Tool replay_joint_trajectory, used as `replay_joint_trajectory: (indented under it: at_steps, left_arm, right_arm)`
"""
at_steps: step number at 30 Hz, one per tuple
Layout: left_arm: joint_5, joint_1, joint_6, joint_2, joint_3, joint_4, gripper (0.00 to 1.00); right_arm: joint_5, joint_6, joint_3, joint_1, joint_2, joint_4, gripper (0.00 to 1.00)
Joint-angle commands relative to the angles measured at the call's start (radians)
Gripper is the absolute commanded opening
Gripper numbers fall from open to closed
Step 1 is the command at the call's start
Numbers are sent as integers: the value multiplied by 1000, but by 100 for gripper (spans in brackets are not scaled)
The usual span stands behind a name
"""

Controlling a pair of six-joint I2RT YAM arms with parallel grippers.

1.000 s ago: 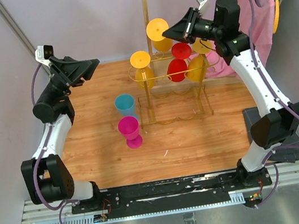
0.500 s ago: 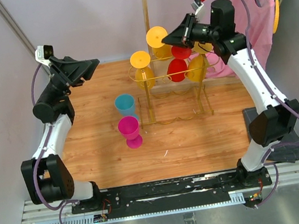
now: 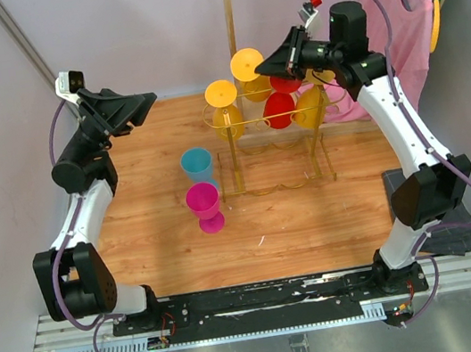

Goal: Place the wine glass upside down on the wine glass rack

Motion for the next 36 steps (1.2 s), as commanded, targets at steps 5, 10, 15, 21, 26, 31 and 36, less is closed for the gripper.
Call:
replay_joint_trajectory:
  at_steps: [5,10,15,21,26,31,36]
  left_arm:
    - [1,10,-44,1,8,62,50]
    - [0,10,-43,4,8,63,50]
    - [0,10,-43,4,5,65,50]
    - [0,10,-41,6,1,67,50]
    - [-2,10,-42,5,4,68,50]
    - [-1,10,-42,5,2,67,50]
    - [-1,10,-41,4,2,65,50]
  right_arm:
    - [-28,-32,-17,-4,-2,-17,1]
    - [-37,-38,-9,-2,9,-31,1]
    - [-39,-41,-12,3,7,-33,1]
    - [-40,-47,-12,5,12,-50,1]
    - [-42,-58,-13,8,18,-67,1]
    - [-43,-61,-20,10,14,-68,1]
    - [-47,-60,-29,11,2,-69,1]
